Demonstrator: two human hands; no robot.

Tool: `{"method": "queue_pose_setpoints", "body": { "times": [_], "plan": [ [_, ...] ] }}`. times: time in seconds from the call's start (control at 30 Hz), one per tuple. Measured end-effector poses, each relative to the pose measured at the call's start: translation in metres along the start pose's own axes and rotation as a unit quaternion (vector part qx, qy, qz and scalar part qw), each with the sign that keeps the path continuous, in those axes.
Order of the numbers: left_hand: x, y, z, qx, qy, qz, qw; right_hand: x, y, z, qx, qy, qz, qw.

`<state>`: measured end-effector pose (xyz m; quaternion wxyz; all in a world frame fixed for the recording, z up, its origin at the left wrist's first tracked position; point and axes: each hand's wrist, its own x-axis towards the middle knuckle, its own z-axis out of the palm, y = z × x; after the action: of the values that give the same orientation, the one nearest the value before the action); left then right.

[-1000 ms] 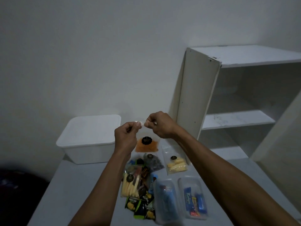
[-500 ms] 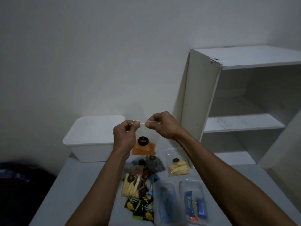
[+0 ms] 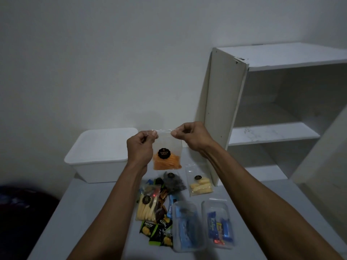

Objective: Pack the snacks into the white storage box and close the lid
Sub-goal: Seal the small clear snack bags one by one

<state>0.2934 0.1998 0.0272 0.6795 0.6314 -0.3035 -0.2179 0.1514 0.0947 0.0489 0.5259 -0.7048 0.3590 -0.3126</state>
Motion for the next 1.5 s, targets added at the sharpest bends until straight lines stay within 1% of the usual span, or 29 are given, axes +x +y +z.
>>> {"method": "queue_pose_setpoints", "body": {
  "times": [0.1, 0.23, 0.4, 0.53, 0.67, 0.77, 0.83, 0.93, 1.03, 1.13, 1.23, 1.3, 1.33, 1.37, 1.43, 1.5],
  "plan": [
    [0.002, 0.001, 0.001, -0.005, -0.002, -0.009, 1.000, -0.002, 0.000, -0.005, 0.021, 0.000, 0.007, 1.000],
    [0.003, 0.004, 0.004, -0.006, -0.005, -0.009, 1.000, -0.001, 0.000, -0.008, 0.025, 0.020, 0.005, 0.999],
    [0.007, 0.005, 0.004, -0.011, -0.015, -0.011, 1.000, -0.005, -0.003, -0.014, 0.046, 0.013, 0.010, 0.999],
    [0.006, 0.006, 0.005, -0.021, -0.019, -0.023, 0.999, -0.004, -0.005, -0.012, 0.033, 0.041, -0.001, 0.999],
    [0.006, 0.007, 0.002, -0.025, -0.022, -0.019, 0.999, -0.004, -0.006, -0.014, 0.003, 0.025, -0.003, 1.000],
    [0.005, 0.007, 0.004, -0.027, -0.017, -0.014, 0.999, -0.005, -0.006, -0.011, -0.002, 0.072, -0.029, 0.997],
    [0.004, 0.006, 0.005, -0.045, -0.007, -0.032, 0.998, -0.005, -0.007, -0.008, 0.002, 0.081, -0.034, 0.996],
    [0.007, 0.004, 0.000, -0.052, -0.009, -0.049, 0.997, -0.010, -0.011, -0.010, 0.005, 0.022, -0.016, 1.000],
    [0.007, 0.005, -0.002, -0.027, -0.049, -0.027, 0.998, -0.011, -0.018, -0.010, -0.016, -0.040, 0.012, 0.999],
    [0.004, 0.005, 0.000, 0.022, -0.087, 0.003, 0.996, -0.009, -0.021, -0.003, -0.061, -0.056, 0.011, 0.997],
    [0.003, 0.000, -0.002, 0.034, -0.102, 0.009, 0.994, -0.008, -0.020, 0.000, -0.066, -0.089, 0.034, 0.993],
    [0.002, -0.003, -0.003, 0.046, -0.096, 0.012, 0.994, -0.008, -0.018, 0.002, -0.056, -0.119, 0.061, 0.989],
    [0.002, -0.005, -0.003, 0.050, -0.087, 0.012, 0.995, -0.008, -0.015, 0.004, -0.043, -0.122, 0.070, 0.989],
    [0.001, -0.006, -0.003, 0.050, -0.070, 0.010, 0.996, -0.008, -0.013, 0.007, -0.027, -0.112, 0.074, 0.991],
    [-0.003, -0.009, -0.002, 0.043, -0.016, -0.002, 0.999, -0.011, -0.007, 0.016, -0.004, -0.066, 0.073, 0.995],
    [-0.006, -0.010, -0.001, 0.049, 0.021, -0.013, 0.999, -0.014, 0.000, 0.026, -0.003, -0.026, 0.061, 0.998]
  ]
}}
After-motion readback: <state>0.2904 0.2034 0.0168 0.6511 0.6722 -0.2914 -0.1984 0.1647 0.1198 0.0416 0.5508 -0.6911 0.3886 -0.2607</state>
